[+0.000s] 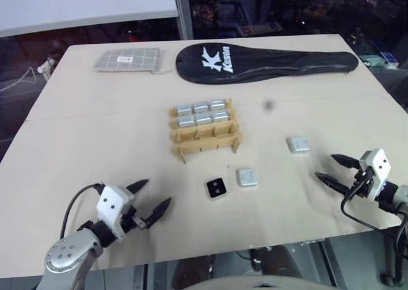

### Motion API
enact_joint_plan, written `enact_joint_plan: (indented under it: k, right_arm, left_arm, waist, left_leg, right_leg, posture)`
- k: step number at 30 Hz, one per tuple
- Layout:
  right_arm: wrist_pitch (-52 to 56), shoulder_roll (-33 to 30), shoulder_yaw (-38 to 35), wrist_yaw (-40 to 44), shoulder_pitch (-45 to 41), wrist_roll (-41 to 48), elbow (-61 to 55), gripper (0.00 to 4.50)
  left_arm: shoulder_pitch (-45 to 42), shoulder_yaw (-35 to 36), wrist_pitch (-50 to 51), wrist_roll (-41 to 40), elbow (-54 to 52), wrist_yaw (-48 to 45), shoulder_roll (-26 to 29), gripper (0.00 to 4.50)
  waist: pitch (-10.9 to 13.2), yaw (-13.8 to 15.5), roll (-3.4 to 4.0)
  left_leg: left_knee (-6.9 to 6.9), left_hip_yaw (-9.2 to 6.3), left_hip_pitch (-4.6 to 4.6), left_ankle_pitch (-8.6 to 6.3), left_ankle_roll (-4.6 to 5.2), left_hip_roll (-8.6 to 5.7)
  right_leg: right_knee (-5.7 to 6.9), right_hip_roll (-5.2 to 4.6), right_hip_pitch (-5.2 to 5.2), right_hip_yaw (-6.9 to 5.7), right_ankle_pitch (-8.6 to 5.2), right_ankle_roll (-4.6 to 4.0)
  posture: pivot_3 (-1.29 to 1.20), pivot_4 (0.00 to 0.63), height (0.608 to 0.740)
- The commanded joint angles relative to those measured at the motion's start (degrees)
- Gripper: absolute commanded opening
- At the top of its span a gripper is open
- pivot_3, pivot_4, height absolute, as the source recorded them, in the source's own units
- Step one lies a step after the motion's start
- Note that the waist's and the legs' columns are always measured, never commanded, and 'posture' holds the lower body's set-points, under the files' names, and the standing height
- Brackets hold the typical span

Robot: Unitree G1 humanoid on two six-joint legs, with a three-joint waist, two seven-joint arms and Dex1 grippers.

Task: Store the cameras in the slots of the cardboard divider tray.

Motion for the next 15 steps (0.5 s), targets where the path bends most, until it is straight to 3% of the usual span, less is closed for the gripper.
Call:
enact_joint_plan:
  k: [1, 15]
  right_arm:
    - [-0.3, -0.1, -1.1, -0.1, 0.3, 0.3, -1.2, 4.27]
    - [-1.4, 0.3, -1.6, -0.5, 2.2, -0.1, -1.3, 4.27]
  left_arm:
    - [0.9, 0.2, -0.5, 0.2, -0.8, 0.0, 0.0, 4.5]
    - [-1.7, 0.0, -0.5, 0.3, 1.3, -1.4, 1.3, 4.5]
  waist:
    - [0.0, 0.0, 0.0]
    - [0.0, 0.0, 0.0]
  left_leg:
    - [0.0, 0.0, 0.0, 0.0, 0.0, 0.0]
    - [0.0, 0.0, 0.0, 0.0, 0.0, 0.0]
  right_leg:
    - [0.0, 0.0, 0.0, 0.0, 0.0, 0.0]
    - [0.0, 0.0, 0.0, -0.01, 0.0, 0.0]
  posture:
    - [0.0, 0.15, 0.74]
    - [0.0, 0.15, 0.74]
